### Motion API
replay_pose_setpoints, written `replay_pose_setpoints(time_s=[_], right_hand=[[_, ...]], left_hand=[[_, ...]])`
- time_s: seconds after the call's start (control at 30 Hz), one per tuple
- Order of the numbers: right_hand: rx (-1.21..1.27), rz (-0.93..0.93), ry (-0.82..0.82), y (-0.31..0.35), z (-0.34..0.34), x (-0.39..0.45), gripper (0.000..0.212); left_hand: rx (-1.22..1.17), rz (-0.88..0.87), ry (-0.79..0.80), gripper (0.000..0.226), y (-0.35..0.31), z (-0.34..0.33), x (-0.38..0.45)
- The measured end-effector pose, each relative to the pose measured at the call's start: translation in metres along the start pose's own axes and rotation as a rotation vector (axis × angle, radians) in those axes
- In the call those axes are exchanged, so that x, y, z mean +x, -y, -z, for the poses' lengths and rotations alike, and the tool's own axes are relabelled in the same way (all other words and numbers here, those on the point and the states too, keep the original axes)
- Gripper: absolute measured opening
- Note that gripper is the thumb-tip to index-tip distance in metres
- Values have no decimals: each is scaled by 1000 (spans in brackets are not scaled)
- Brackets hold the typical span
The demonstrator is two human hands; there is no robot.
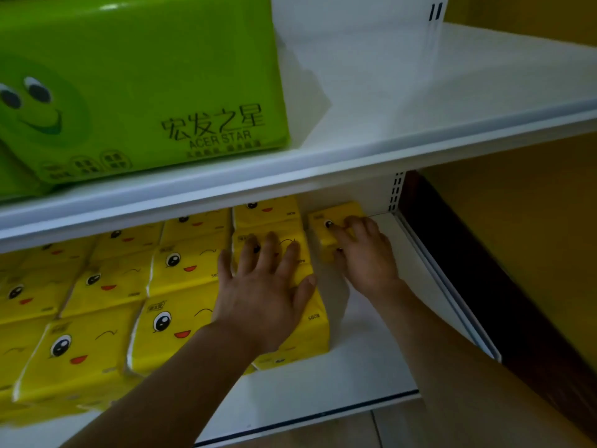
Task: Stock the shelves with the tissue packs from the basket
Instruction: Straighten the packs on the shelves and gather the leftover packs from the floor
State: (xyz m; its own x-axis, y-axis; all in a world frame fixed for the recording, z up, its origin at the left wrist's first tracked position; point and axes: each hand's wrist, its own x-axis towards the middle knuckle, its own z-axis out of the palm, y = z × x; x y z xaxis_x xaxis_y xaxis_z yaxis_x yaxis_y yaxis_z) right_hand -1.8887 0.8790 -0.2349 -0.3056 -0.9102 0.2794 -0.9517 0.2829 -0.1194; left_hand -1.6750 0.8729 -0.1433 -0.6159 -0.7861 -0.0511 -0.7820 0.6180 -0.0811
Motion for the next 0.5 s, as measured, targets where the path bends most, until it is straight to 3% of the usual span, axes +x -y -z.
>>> replay_pose_setpoints(time_s=[0.1,0.23,0.37,0.43,0.5], right_hand=[[45,-40,104,25,-4,20,46],[87,16,215,25,1,25,62],[220,-24,58,-5,20,-3,57],[313,-8,-12,-16,32,-21,52],[313,-28,-37,-19,48,-43,50]], left_hand=[[-13,9,22,83,0,0,1],[-31,13,22,81,0,8,7],[-133,28,-79,72,-3,21,9],[-179,-65,-200,71,-11,26,7],[-272,-197,-343,54,-22,24,4]])
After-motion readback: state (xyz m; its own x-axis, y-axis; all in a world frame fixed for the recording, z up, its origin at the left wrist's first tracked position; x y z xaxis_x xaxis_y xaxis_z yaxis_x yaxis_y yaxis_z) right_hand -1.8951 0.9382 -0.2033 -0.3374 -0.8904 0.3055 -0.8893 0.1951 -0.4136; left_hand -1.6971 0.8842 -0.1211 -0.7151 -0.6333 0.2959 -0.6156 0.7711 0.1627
